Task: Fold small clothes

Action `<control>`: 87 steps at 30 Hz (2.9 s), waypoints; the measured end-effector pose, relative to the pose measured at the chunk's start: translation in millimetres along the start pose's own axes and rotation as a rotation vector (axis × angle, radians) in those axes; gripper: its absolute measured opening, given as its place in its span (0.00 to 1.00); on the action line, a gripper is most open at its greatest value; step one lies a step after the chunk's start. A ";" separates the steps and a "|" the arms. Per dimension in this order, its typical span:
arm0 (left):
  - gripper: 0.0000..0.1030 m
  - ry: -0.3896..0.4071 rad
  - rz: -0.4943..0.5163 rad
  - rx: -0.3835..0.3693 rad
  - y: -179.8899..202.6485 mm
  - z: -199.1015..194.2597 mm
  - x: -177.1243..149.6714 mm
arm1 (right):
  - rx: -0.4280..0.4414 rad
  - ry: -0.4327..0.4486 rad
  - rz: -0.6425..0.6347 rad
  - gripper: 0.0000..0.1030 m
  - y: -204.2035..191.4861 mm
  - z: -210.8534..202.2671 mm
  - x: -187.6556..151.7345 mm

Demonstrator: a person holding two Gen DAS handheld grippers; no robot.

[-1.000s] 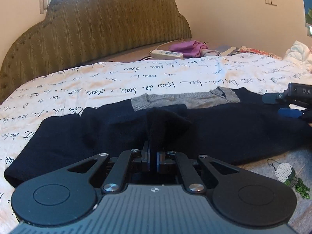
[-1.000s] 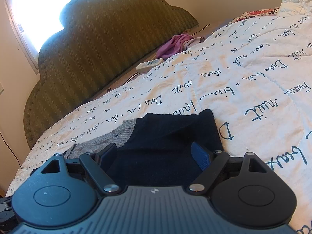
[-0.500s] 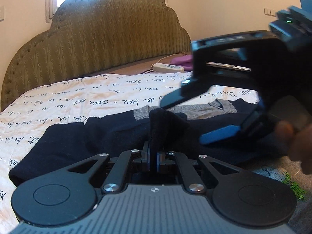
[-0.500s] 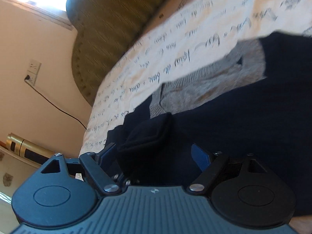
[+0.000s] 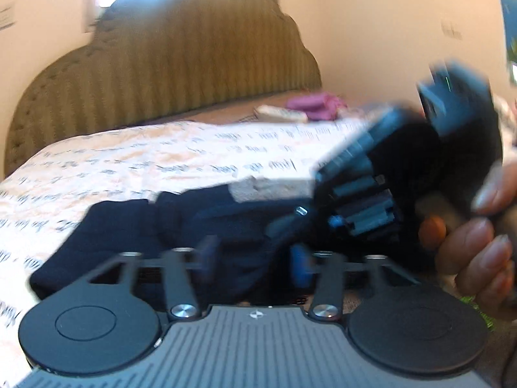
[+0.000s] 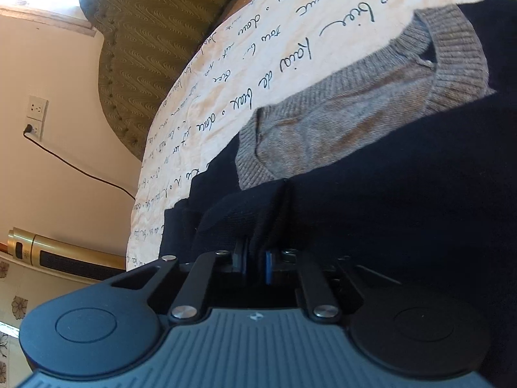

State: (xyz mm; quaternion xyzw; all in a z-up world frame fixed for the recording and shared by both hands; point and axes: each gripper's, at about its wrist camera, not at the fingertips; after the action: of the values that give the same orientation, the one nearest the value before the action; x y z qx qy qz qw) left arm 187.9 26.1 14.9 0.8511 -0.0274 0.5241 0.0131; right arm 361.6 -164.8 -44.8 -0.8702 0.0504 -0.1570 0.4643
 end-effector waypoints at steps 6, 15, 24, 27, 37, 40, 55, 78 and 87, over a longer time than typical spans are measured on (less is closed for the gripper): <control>0.88 0.049 -0.320 0.089 -59.5 -23.1 -0.7 | 0.052 0.043 -0.067 0.07 -7.4 -13.1 -3.9; 0.93 -0.018 -0.707 -0.066 -132.0 -13.6 -31.8 | 0.012 0.112 -0.131 0.07 -9.4 -62.9 17.2; 0.95 -0.011 -0.682 -0.080 -127.3 -7.8 -34.5 | -0.053 0.179 -0.111 0.06 25.5 -112.2 16.7; 0.95 -0.001 -0.673 -0.083 -125.4 -11.9 -33.6 | -0.077 0.211 -0.108 0.05 34.5 -123.2 19.0; 0.93 0.019 -0.628 -0.098 -116.6 -14.4 -30.8 | 0.022 0.145 -0.015 0.09 56.5 -118.6 15.1; 0.93 0.032 -0.603 -0.122 -112.6 -17.9 -29.1 | 0.024 0.116 -0.021 0.09 52.0 -106.4 13.0; 0.89 0.083 -0.672 -0.219 -120.8 -26.5 -32.5 | -0.096 0.056 -0.122 0.38 36.0 -93.8 4.4; 0.96 0.064 -0.776 -0.231 -132.0 -21.8 -39.6 | -0.085 0.265 -0.165 0.04 46.0 -162.0 8.8; 0.96 0.044 -0.764 -0.214 -129.8 -18.6 -39.1 | -0.140 0.227 -0.114 0.04 74.7 -155.9 3.7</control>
State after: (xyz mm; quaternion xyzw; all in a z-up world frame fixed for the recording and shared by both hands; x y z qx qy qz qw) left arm 161.6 157.9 -10.8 0.7825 0.2369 0.4938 0.2962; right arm 319.6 -331.3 -24.5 -0.8785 0.0640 -0.2768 0.3842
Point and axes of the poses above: each gripper's, at about its wrist camera, not at the fingertips, and z roughly the way its jaws point, y to its right, x to its top
